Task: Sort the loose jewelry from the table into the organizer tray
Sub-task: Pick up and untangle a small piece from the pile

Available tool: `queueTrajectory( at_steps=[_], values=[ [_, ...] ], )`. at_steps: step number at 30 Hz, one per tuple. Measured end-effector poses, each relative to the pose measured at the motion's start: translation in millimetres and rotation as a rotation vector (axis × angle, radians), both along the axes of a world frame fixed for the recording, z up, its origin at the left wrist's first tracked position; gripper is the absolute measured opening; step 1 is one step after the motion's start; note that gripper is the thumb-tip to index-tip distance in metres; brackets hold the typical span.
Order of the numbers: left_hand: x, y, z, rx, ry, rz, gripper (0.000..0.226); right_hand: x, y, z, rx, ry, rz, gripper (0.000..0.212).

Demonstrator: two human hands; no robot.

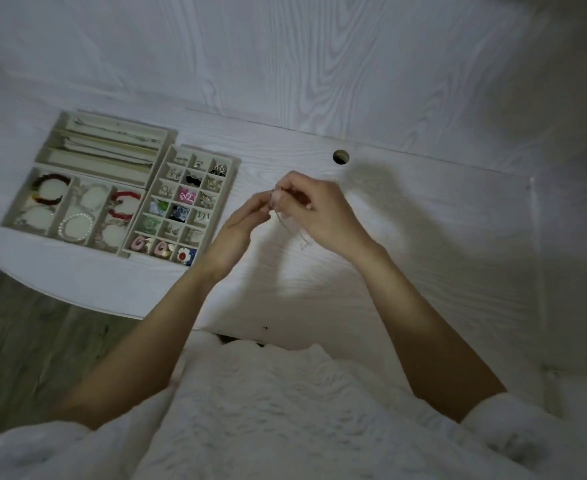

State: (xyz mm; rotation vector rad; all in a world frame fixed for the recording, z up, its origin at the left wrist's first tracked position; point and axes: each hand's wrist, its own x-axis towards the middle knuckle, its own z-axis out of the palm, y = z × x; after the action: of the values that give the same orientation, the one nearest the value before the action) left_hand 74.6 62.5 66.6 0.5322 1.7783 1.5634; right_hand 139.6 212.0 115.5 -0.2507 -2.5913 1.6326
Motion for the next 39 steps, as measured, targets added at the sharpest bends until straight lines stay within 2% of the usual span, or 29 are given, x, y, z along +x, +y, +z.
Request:
queueTrajectory(
  at_steps=[2,5,11,14,17,20,22,24,28,32,34,39],
  values=[
    [-2,-6,5,0.009,-0.034,-0.104,0.033,-12,-2,17,-0.064,0.033,0.012,0.015],
    [-5,-16,19,-0.034,0.009,-0.168,0.031,-29,-2,40,-0.114,0.084,-0.012,0.015],
    [-45,-70,24,-0.071,0.170,-0.002,0.024,-67,0,36,-0.180,0.140,-0.281,0.014],
    [-83,-116,25,-0.115,0.255,0.029,0.020,-91,-23,19,-0.354,0.059,-0.328,0.015],
    [-127,-166,18,-0.124,0.234,0.105,0.012,-120,-58,-7,-0.546,-0.014,-0.386,0.012],
    [-169,-208,6,-0.164,0.227,0.241,0.016,-143,-91,-31,-0.562,-0.072,-0.409,0.012],
    [-205,-236,-4,-0.242,0.255,0.247,0.014,-162,-116,-44,-0.510,-0.108,-0.431,0.014],
    [-241,-259,-15,-0.358,0.332,0.205,0.009,-179,-138,-56,-0.371,-0.109,-0.419,0.014],
    [-304,-287,-35,-0.570,0.792,-0.006,0.009,-206,-170,-78,0.058,-0.098,-0.284,0.009],
    [-352,-292,-49,-0.566,1.155,-0.208,0.005,-223,-196,-101,0.351,-0.103,-0.284,0.004],
    [-367,-294,-58,-0.527,1.226,-0.277,0.008,-230,-203,-112,0.459,-0.115,-0.308,0.005],
    [-382,-301,-72,-0.485,1.220,-0.343,0.010,-236,-205,-121,0.621,-0.219,-0.312,0.008]
  ],
)
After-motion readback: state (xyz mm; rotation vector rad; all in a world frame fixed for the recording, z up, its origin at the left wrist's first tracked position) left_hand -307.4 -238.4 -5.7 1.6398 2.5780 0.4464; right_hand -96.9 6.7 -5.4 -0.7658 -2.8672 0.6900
